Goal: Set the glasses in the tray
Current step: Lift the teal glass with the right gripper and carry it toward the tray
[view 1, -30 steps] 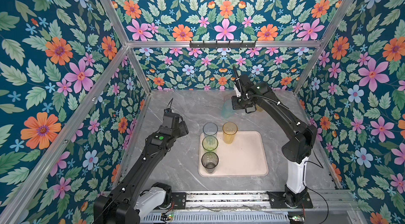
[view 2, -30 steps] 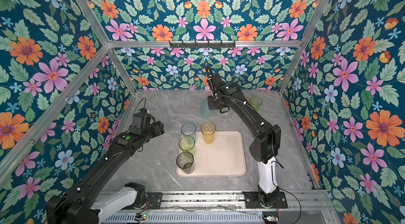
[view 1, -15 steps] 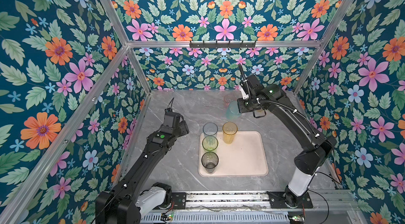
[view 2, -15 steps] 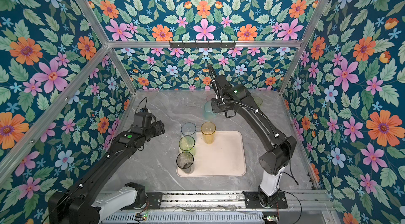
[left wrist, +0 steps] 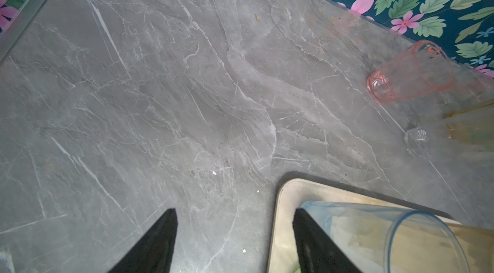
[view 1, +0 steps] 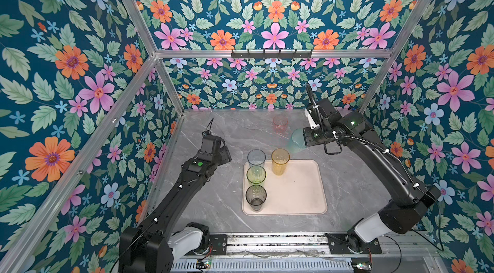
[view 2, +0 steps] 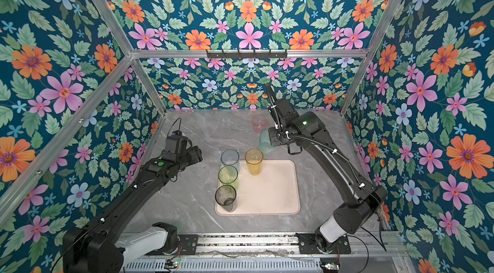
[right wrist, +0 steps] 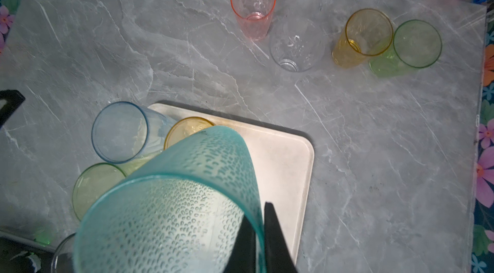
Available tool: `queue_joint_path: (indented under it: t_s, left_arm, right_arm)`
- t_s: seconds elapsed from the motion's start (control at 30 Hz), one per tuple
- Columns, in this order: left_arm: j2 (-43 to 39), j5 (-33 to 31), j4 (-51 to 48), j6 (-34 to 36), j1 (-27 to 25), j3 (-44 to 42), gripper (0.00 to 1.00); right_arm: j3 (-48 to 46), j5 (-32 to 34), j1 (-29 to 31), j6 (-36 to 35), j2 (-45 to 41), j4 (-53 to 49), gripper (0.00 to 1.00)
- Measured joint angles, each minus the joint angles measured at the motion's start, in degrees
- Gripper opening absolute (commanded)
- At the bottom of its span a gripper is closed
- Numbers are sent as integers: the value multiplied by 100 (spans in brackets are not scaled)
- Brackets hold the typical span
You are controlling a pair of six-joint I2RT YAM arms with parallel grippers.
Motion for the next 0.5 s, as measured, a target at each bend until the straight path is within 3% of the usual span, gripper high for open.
queue_joint_path:
  t_s: [0.5]
  left_arm:
    - [142,22,28,0,0,81,71]
  right_arm:
    - [-1749,94,212,177,-979,122,0]
